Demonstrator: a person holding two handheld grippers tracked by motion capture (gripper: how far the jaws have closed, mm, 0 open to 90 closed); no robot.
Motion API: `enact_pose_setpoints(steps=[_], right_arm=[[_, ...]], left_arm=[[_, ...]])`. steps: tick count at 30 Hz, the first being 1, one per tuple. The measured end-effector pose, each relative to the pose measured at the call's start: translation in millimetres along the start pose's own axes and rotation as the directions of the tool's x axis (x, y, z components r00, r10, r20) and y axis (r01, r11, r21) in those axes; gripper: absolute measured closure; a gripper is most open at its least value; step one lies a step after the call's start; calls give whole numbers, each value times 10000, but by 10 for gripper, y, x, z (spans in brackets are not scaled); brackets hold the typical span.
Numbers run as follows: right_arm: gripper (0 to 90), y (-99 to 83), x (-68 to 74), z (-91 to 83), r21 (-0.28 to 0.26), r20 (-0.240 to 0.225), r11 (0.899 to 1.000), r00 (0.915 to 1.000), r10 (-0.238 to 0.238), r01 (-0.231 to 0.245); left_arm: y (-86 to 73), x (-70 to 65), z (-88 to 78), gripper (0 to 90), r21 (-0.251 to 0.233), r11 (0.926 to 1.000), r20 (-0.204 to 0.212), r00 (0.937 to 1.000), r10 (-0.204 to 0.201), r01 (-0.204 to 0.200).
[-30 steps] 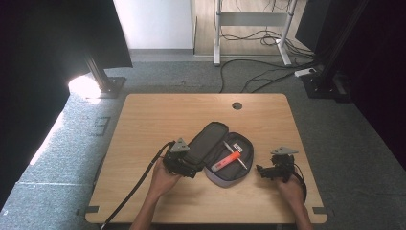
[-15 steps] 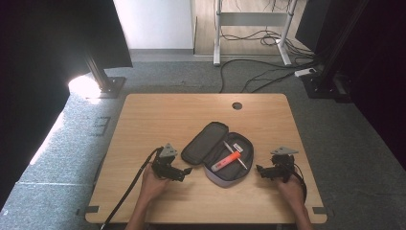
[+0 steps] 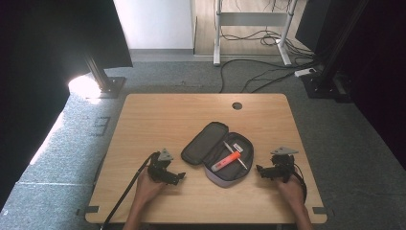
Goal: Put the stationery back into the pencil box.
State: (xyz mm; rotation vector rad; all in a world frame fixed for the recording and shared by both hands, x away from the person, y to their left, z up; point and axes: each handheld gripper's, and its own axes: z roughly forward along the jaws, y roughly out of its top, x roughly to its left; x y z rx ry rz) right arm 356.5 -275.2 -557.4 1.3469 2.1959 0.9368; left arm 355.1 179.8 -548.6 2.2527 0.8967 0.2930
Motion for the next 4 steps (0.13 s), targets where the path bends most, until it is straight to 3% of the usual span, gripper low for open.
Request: enact_pose_setpoints(steps=[4], right_arm=[[0,-1,0,0,-2,1,10000,10000,0,0]], left_arm=[[3,-9,12,0,179,9998,-396,9992,42,-35]])
